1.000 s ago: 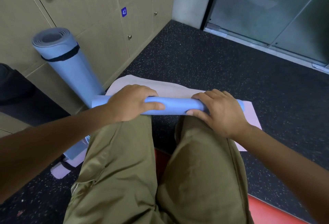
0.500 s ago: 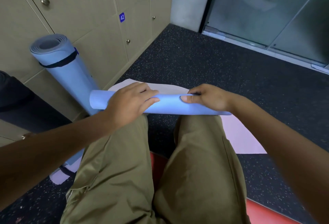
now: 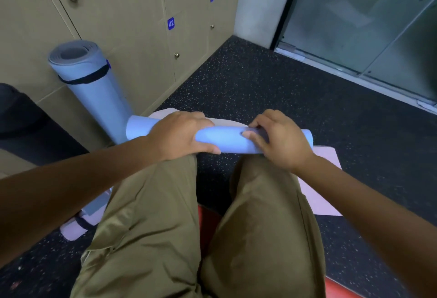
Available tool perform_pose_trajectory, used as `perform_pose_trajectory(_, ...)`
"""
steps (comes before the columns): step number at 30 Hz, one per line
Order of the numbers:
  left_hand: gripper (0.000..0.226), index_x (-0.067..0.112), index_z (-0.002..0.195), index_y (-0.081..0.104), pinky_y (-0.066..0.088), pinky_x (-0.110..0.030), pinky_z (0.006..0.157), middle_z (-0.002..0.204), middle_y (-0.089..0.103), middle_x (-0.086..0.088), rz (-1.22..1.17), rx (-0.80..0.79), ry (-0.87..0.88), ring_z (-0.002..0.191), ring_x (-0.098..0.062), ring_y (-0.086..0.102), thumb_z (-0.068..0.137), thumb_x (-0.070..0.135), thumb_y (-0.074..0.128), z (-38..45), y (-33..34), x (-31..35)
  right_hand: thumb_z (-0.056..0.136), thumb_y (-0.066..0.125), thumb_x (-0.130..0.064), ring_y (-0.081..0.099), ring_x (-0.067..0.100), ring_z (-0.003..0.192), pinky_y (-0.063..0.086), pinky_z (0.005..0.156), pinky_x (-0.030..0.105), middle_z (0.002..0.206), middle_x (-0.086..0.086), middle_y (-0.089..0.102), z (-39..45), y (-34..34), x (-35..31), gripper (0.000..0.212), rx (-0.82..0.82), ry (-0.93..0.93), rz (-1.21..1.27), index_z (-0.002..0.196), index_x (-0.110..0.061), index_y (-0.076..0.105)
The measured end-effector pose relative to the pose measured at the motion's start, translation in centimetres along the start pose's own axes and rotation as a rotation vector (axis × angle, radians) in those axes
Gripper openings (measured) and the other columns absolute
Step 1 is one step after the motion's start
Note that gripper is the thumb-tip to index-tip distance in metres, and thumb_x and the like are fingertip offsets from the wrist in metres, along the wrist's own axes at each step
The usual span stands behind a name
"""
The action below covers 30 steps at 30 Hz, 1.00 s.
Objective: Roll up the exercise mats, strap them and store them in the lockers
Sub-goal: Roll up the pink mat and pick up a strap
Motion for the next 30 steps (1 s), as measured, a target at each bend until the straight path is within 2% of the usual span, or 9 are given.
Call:
perform_pose_trajectory(3, 0.068, 0.035, 0.109, 0.07, 0.049, -0.042, 0.085, 0.097, 0.064, 0.01, -0.049, -0.075, 0.006, 0.092, -0.015, 0.061, 0.073, 0.089, 0.049, 0.8, 0.4, -0.2, 0.081, 0.051, -0.079, 0.054, 0.023, 0.092, 0.048, 0.081, 0.041, 0.101, 0.002, 0.06, -1.0, 0.6, -0.2, 0.073, -0.049, -0.048, -0.164, 0.112, -0.015, 0.068)
perform_pose_trajectory(6, 0.071, 0.033, 0.111, 0.071, 0.049, -0.039, 0.084, 0.096, 0.063, 0.011, -0.08, -0.151, -0.015, 0.09, -0.014, 0.06, 0.072, 0.088, 0.049, 1.7, 0.4, -0.5, 0.07, 0.053, -0.085, 0.053, 0.02, 0.098, 0.048, 0.085, 0.039, 0.105, -0.001, 0.059, -0.9, 1.0, 0.7, 0.083, -0.122, 0.024, -0.148, 0.117, -0.018, 0.067)
perform_pose_trajectory(11, 0.071, 0.031, 0.116, 0.066, 0.05, -0.043, 0.083, 0.108, 0.055, 0.012, 0.007, -0.166, 0.006, 0.096, -0.013, 0.056, 0.081, 0.086, 0.039, 2.1, 0.7, -1.0, 0.071, 0.053, -0.085, 0.053, 0.012, 0.101, 0.041, 0.078, 0.033, 0.104, -0.011, 0.058, 0.8, 1.2, 1.5, 0.07, -0.252, 0.127, -0.02, 0.111, -0.029, 0.065)
perform_pose_trajectory(14, 0.069, 0.023, 0.117, 0.066, 0.05, -0.044, 0.075, 0.109, 0.051, 0.006, 0.121, -0.003, 0.058, 0.089, -0.018, 0.053, 0.091, 0.078, 0.034, 1.6, 0.1, -0.6, 0.08, 0.066, -0.073, 0.056, 0.013, 0.095, 0.043, 0.077, 0.035, 0.101, -0.01, 0.061, 1.6, 1.4, 2.3, 0.053, -0.38, 0.198, 0.108, 0.104, -0.026, 0.068)
perform_pose_trajectory(18, 0.08, 0.013, 0.115, 0.06, 0.048, -0.043, 0.067, 0.1, 0.054, -0.005, 0.364, 0.091, 0.086, 0.076, -0.028, 0.056, 0.088, 0.083, 0.033, 0.7, 0.6, -0.2, 0.082, 0.068, -0.069, 0.064, 0.02, 0.096, 0.048, 0.088, 0.037, 0.095, -0.002, 0.072, 3.0, 2.3, 3.8, 0.049, -0.535, 0.295, 0.31, 0.096, -0.022, 0.075)
perform_pose_trajectory(23, 0.08, 0.018, 0.092, 0.047, 0.04, -0.038, 0.062, 0.085, 0.053, 0.002, 0.38, -0.034, 0.0, 0.071, -0.026, 0.056, 0.076, 0.095, 0.034, 2.4, 1.0, -1.1, 0.078, 0.065, -0.078, 0.056, 0.015, 0.122, 0.035, 0.112, 0.035, 0.13, -0.006, 0.065, 4.1, 3.6, 5.3, 0.068, -0.71, 0.41, 0.309, 0.12, -0.025, 0.073)
perform_pose_trajectory(25, 0.079, 0.02, 0.089, 0.046, 0.036, -0.038, 0.065, 0.087, 0.055, 0.005, 0.334, -0.127, -0.044, 0.075, -0.025, 0.057, 0.073, 0.096, 0.032, 3.3, 1.3, -2.0, 0.073, 0.059, -0.087, 0.055, 0.016, 0.125, 0.035, 0.114, 0.036, 0.134, -0.007, 0.063, 4.4, 3.9, 5.6, 0.082, -0.733, 0.425, 0.298, 0.125, -0.025, 0.071)
perform_pose_trajectory(27, 0.078, 0.022, 0.086, 0.05, 0.032, -0.038, 0.064, 0.086, 0.058, 0.006, 0.277, -0.196, -0.074, 0.078, -0.025, 0.058, 0.072, 0.097, 0.034, 4.1, 1.6, -2.7, 0.081, 0.044, -0.088, 0.056, 0.016, 0.12, 0.038, 0.111, 0.038, 0.128, -0.009, 0.062, 4.3, 4.1, 5.6, 0.08, -0.698, 0.388, 0.223, 0.124, -0.026, 0.07)
perform_pose_trajectory(30, 0.071, 0.021, 0.087, 0.058, 0.032, -0.035, 0.06, 0.084, 0.063, 0.004, 0.168, -0.312, -0.164, 0.081, -0.023, 0.06, 0.077, 0.091, 0.048, 5.1, 2.2, -3.8, 0.081, 0.014, -0.093, 0.061, 0.022, 0.102, 0.049, 0.094, 0.045, 0.104, -0.005, 0.066, 4.2, 3.6, 5.3, 0.086, -0.522, 0.235, -0.029, 0.095, -0.027, 0.068)
Point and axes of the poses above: each hand's wrist, its own z-axis towards the middle knuckle, its own y-axis out of the palm, x = y × z, the point moved 8 cm from there along z, towards the middle knuckle
